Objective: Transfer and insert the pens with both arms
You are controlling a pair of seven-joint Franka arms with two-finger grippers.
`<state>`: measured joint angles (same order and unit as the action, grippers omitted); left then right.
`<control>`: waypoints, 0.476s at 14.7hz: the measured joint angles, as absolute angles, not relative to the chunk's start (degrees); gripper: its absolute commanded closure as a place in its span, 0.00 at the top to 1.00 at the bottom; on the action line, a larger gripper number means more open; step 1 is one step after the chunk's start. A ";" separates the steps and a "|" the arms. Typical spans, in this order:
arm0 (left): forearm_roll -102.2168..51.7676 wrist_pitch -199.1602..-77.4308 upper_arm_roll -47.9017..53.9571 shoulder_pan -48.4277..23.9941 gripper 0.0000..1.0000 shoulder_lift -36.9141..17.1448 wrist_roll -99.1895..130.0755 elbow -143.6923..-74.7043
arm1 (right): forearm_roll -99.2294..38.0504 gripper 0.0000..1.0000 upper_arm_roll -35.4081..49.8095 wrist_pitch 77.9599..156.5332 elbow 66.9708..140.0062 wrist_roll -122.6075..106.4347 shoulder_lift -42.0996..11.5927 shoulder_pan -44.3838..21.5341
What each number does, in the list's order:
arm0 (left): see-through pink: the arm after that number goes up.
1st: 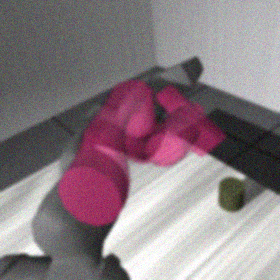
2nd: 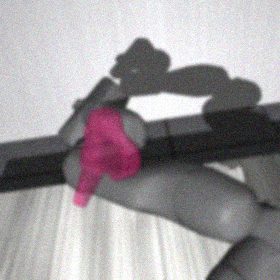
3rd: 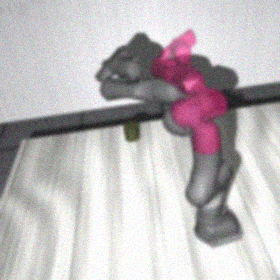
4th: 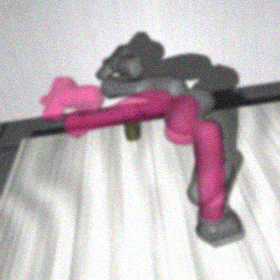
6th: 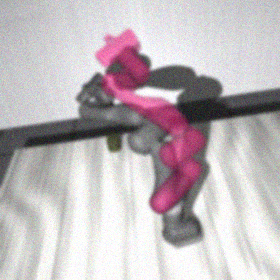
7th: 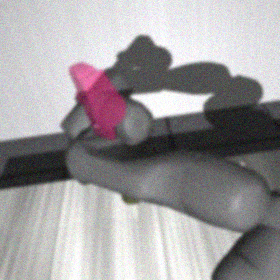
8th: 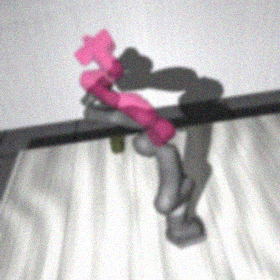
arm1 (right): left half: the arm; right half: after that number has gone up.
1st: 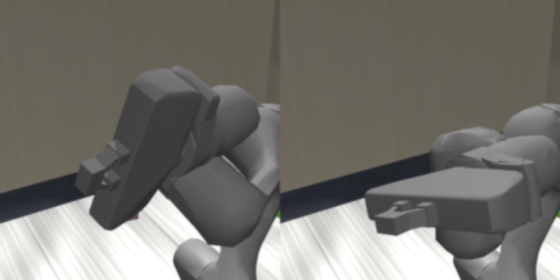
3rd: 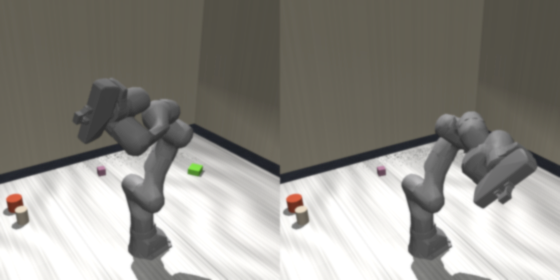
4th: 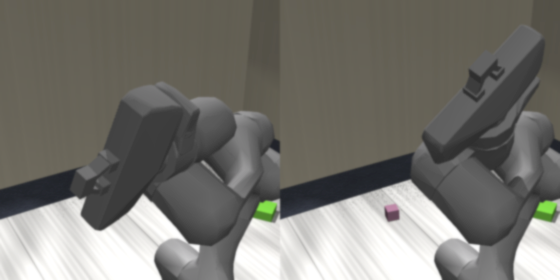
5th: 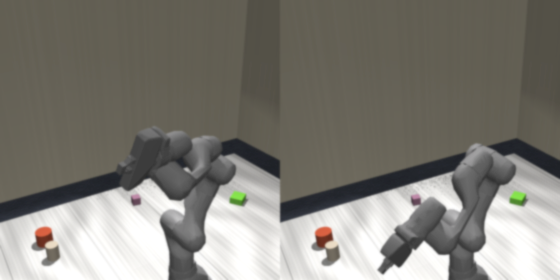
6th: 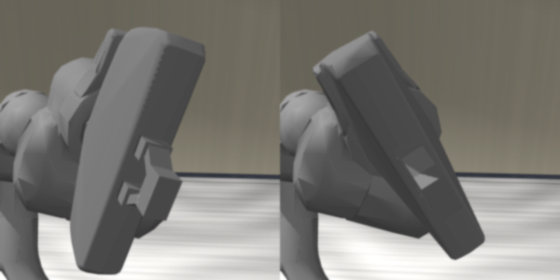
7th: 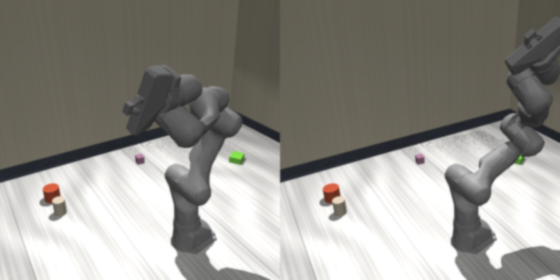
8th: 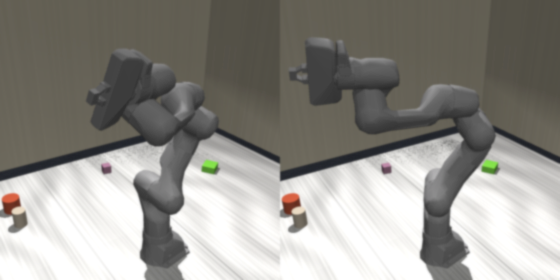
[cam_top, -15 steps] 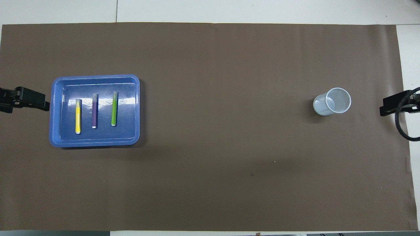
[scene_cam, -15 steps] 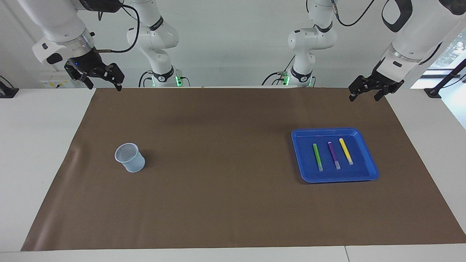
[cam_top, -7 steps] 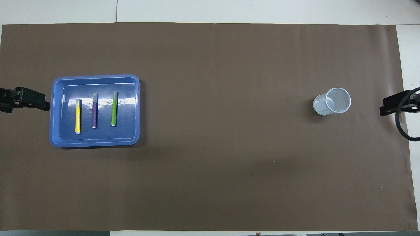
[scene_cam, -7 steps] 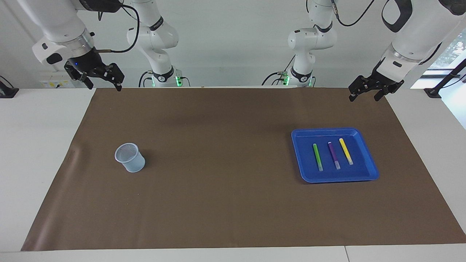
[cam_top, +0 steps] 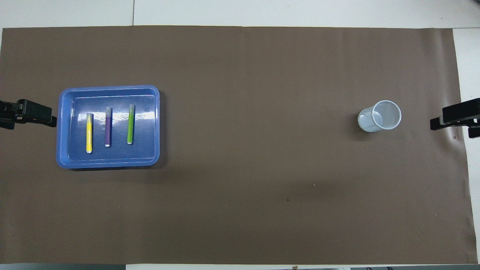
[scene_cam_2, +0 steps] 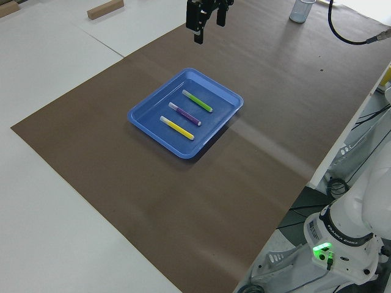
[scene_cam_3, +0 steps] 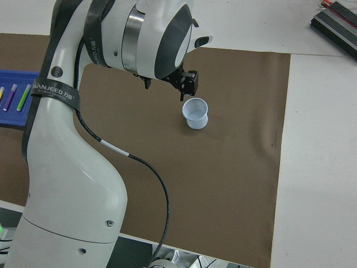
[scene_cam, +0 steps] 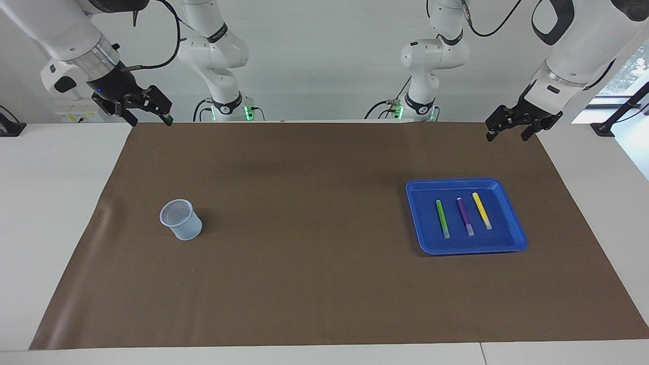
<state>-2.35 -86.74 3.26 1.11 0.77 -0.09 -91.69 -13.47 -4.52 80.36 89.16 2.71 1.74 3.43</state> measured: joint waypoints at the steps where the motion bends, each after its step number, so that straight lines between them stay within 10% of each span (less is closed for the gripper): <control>1: -2.35 -86.74 3.26 1.11 1.00 0.77 -0.09 -91.69 | -14.49 1.00 -4.47 80.36 89.21 2.71 1.74 3.34; 7: -2.35 -86.74 3.26 1.11 1.00 0.77 -0.09 -91.69 | -15.09 1.00 -3.32 80.36 89.35 2.71 1.75 1.59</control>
<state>-2.35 -86.74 3.26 1.11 0.77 -0.09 -91.69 -15.09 -3.32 80.36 89.35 2.71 1.75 1.59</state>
